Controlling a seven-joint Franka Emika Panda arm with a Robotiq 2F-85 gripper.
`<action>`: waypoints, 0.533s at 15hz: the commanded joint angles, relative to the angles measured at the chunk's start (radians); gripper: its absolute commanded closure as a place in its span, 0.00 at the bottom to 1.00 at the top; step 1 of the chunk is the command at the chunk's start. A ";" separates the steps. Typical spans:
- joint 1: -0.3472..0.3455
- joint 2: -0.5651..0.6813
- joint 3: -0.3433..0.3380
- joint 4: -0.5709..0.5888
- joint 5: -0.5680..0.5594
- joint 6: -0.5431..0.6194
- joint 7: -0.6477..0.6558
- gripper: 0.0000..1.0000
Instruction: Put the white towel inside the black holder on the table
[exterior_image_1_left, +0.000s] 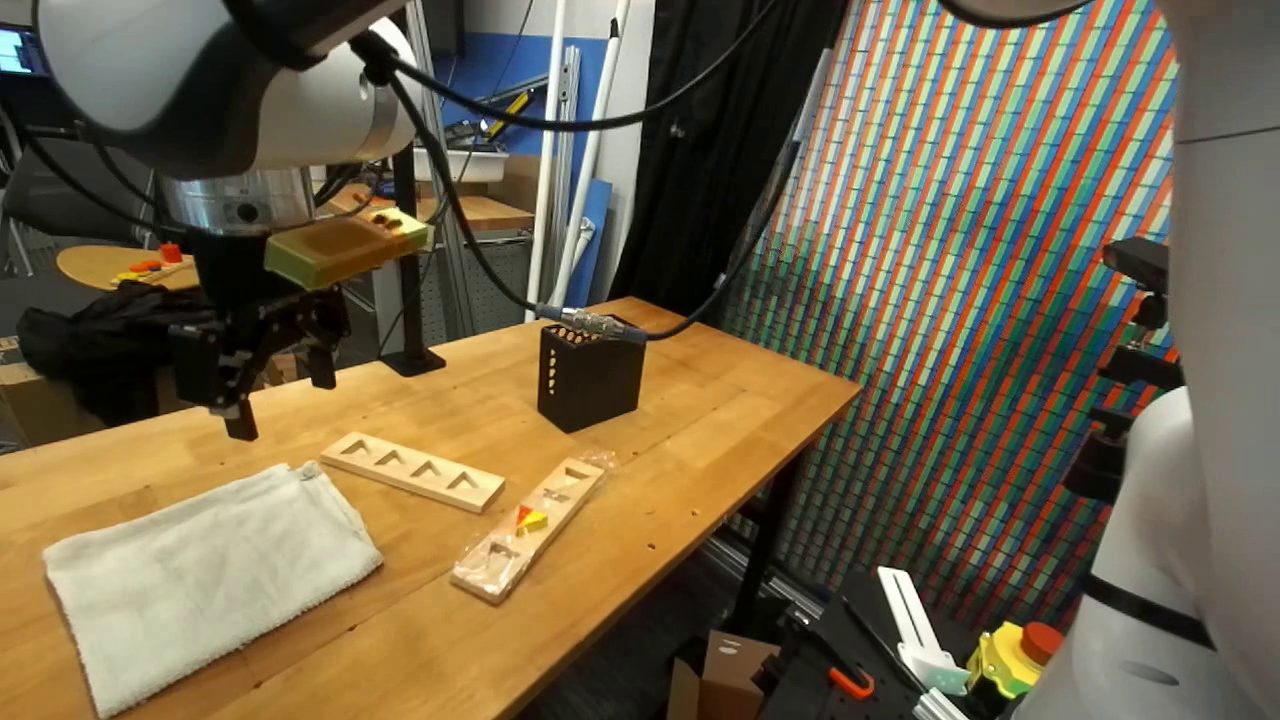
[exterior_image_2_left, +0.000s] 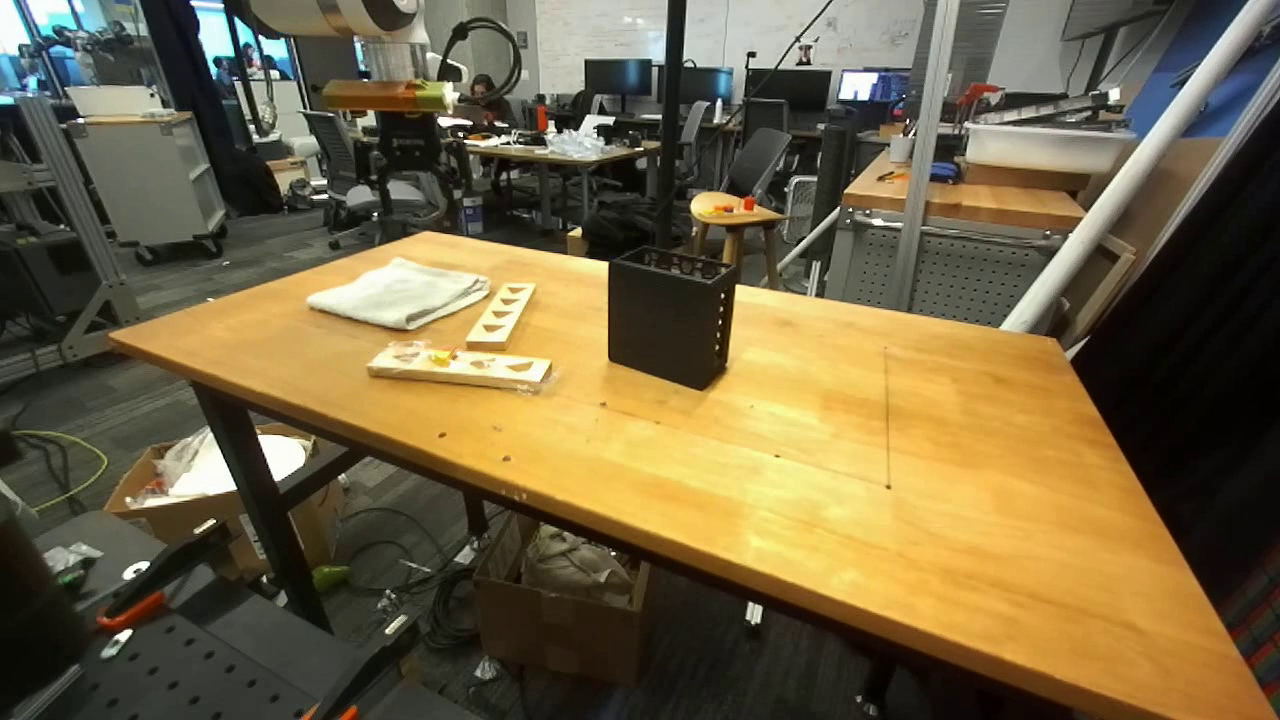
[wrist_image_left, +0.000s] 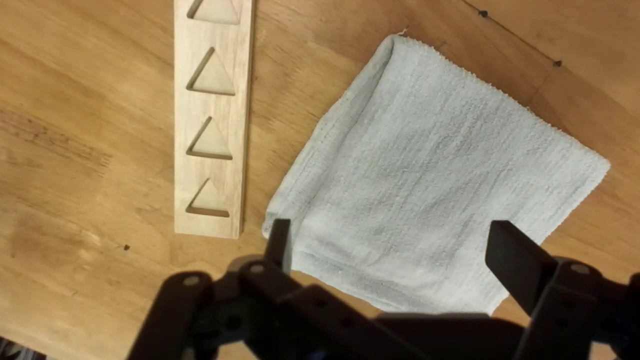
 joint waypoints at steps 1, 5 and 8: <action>0.037 0.130 -0.007 0.119 -0.051 0.002 0.037 0.00; 0.060 0.237 -0.003 0.194 -0.047 0.002 0.027 0.00; 0.068 0.316 0.001 0.252 -0.035 0.007 0.012 0.00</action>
